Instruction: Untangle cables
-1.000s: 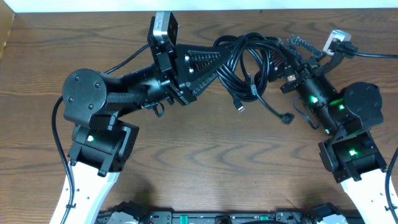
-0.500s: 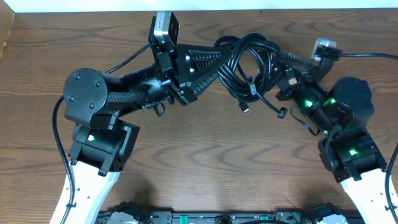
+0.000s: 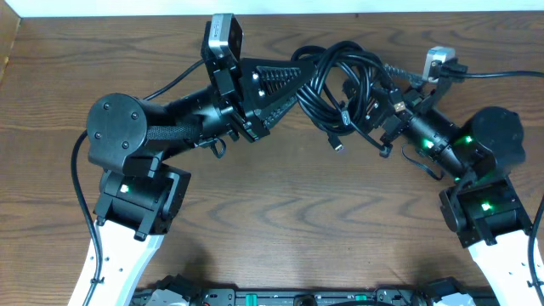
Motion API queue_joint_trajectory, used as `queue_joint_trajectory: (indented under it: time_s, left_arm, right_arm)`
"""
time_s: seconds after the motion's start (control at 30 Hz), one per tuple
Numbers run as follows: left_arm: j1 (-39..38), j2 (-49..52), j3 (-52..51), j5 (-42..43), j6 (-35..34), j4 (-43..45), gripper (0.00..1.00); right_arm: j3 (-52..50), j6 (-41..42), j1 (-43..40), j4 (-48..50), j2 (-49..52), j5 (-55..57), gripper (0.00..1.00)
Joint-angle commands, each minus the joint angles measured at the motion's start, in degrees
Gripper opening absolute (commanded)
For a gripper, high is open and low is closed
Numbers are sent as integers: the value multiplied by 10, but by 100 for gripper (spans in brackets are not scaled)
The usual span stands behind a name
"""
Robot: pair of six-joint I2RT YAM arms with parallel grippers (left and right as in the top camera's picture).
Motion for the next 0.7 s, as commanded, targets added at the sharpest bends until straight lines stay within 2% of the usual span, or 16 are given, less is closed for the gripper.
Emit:
queue_joint_trajectory:
  time_s: [0.0, 0.3, 0.5, 0.67]
  left_arm:
    - [7, -9, 13, -17, 5, 10, 8]
    - [12, -9, 13, -14, 5, 10, 7]
    - [-7, -9, 13, -6, 6, 10, 8]
    - [-40, -9, 13, -4, 6, 10, 7]
  right_arm:
    - [3, 4, -2, 11, -12, -31, 93]
    - [3, 73, -2, 65, -18, 57, 96]
    - [3, 78, -2, 126, -15, 84, 96]
    - [3, 79, -2, 153, -3, 108, 99]
